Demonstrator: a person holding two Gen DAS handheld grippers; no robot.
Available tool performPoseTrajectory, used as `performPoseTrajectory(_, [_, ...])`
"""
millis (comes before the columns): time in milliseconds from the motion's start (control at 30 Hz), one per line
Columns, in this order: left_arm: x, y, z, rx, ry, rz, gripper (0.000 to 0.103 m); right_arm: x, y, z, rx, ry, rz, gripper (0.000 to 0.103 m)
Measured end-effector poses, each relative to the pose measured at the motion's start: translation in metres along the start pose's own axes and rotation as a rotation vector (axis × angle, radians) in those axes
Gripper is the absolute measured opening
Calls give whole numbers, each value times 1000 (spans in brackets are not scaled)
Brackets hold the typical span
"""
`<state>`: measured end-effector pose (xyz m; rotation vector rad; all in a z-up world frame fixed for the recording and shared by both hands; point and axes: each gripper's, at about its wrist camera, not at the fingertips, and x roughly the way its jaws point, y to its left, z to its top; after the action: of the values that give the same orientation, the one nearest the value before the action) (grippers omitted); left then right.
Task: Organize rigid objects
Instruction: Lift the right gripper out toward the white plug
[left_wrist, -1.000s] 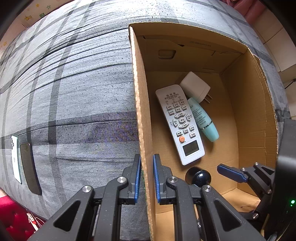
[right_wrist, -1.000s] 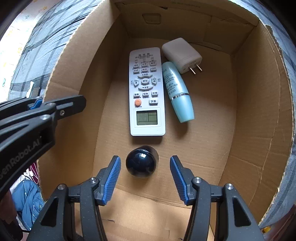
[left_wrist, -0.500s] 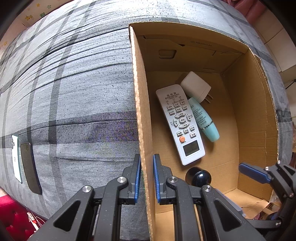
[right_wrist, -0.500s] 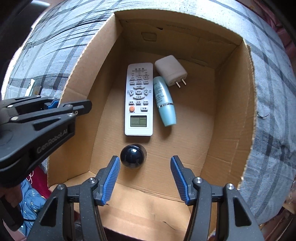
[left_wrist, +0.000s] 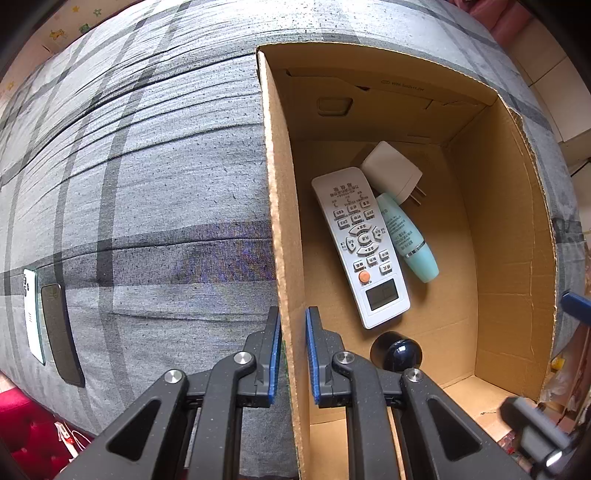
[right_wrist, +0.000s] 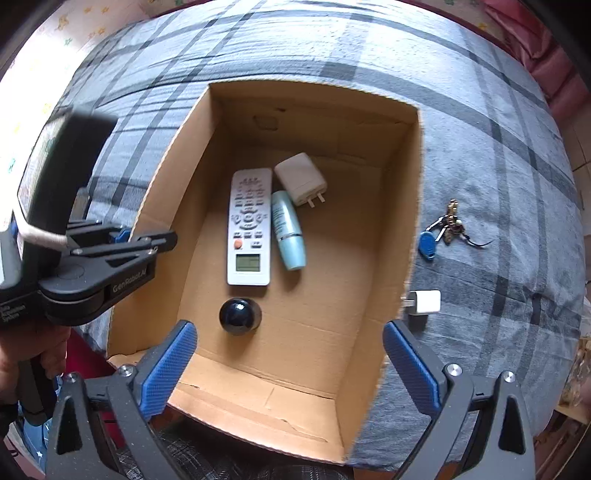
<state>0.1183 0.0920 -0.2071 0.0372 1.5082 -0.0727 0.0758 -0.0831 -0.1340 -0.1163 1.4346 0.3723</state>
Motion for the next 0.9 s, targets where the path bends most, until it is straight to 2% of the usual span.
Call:
performPoseTrajectory(200, [1,-1,1,-3,3,1,13,-12,-33,3,70,-41,12,103])
performPoseTrajectory(433, [2,-2,2,-4,6,4,13,-21,-77,6,131,-78,-26,103])
performPoseTrajectory(600, [2,-2,2,-4,8,5,13,-16,-104,7,162,-80,-62,103])
performPoseTrajectory(900, [3,-7,4,10,13,17,13,9,-135,4,191,-57,-61,103])
